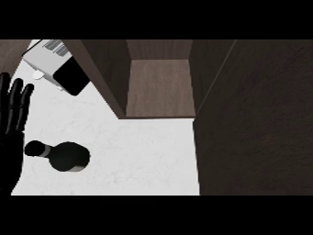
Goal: Pick up the wine, place it into the cabinet and close the cabinet
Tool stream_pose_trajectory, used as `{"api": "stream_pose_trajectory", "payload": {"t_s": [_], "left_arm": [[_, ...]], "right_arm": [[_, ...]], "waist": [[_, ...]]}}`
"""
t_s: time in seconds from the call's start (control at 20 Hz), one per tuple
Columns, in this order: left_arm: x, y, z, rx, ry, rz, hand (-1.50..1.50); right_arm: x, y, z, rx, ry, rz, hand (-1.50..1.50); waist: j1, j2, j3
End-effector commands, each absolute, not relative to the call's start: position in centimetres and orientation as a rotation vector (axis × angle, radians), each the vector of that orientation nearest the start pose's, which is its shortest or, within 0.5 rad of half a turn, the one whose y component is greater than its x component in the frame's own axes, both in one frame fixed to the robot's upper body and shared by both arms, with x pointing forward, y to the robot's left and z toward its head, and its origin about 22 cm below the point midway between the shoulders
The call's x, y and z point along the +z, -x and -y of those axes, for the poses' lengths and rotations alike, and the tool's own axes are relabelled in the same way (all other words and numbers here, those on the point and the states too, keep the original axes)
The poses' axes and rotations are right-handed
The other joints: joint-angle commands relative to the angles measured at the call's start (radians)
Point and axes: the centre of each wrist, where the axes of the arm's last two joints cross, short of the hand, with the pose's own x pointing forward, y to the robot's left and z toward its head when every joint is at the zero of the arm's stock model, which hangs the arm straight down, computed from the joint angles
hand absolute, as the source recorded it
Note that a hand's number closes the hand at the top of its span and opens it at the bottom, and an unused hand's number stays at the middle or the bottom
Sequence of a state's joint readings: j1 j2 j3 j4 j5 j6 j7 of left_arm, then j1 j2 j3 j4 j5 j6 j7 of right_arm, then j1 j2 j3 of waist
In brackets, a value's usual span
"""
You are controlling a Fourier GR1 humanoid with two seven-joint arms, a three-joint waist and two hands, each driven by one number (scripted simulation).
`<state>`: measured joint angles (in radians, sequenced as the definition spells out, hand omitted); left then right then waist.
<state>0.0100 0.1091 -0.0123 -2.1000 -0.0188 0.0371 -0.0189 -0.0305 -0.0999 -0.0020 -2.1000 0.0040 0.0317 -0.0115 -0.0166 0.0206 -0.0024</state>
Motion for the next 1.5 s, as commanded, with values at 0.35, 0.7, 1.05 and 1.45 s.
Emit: {"api": "stream_pose_trajectory", "payload": {"t_s": [0.35, 0.7, 1.05, 1.45], "left_arm": [[10.6, -19.8, -24.7, -0.035, 0.467, 1.823, -1.5], [17.0, -14.8, -27.3, -0.031, 0.537, 1.769, -1.5], [20.4, -13.9, -28.0, -0.024, 0.522, 1.749, -1.5], [21.8, -13.3, -28.7, -0.012, 0.522, 1.746, -1.5]], "right_arm": [[11.5, -18.3, 23.4, 0.269, -0.339, 1.93, -1.5], [15.2, -13.3, 23.7, 0.279, -0.422, 1.865, -1.5], [17.4, -10.2, 23.6, 0.277, -0.429, 1.857, -1.5], [17.9, -10.0, 23.3, 0.251, -0.427, 1.866, -1.5]], "waist": [[0.014, -0.022, 0.002], [0.019, -0.028, 0.002], [0.01, -0.029, 0.003], [0.019, -0.035, 0.002]]}}
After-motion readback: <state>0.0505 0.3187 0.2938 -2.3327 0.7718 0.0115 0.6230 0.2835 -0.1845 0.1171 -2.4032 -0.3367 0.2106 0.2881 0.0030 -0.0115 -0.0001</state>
